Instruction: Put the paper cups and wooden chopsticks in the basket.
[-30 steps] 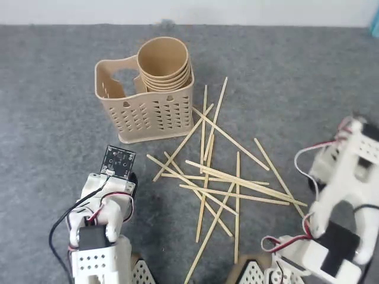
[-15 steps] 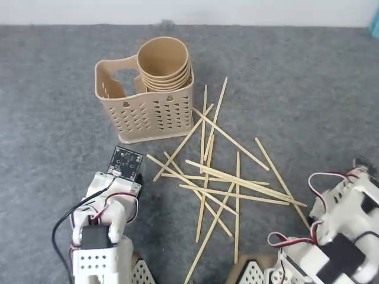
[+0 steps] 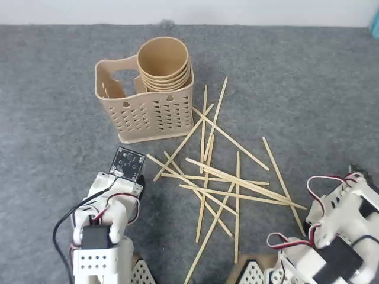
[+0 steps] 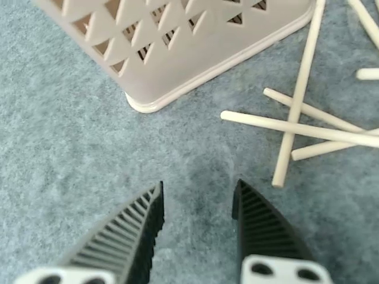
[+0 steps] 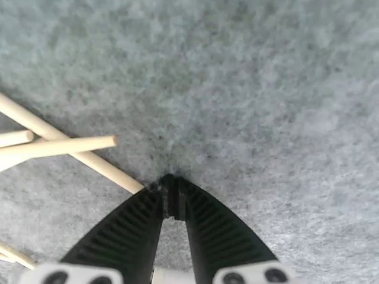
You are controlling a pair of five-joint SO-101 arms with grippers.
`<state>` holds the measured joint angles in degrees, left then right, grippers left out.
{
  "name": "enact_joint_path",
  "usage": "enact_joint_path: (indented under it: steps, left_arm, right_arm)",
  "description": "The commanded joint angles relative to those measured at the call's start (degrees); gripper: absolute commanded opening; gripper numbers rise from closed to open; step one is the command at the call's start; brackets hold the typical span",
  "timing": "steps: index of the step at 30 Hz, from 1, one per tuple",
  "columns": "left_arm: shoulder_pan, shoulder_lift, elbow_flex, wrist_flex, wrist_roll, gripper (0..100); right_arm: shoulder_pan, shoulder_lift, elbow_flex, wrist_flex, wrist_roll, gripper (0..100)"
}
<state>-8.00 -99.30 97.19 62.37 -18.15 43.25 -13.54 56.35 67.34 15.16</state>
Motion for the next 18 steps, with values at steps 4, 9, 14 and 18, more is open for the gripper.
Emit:
enact_joint_path:
  steps: [4,9,14,18]
  left_arm:
    - [-1.85,-0.88,-0.31,0.09,0.53,18]
    - [-7.12,-1.23,-0.31,0.26,5.27,18]
    - [-10.37,-1.23,-0.31,0.26,7.3,18]
    - [-10.64,-1.14,-0.31,0.26,7.3,18]
  right_arm:
    - [0.75,-0.92,1.14,0.4,1.05,0.9]
    - [0.84,-0.66,1.14,0.48,1.05,0.9]
    - [0.84,-0.66,1.14,0.48,1.05,0.9]
    - [1.36,-0.66,1.23,0.48,1.05,0.9]
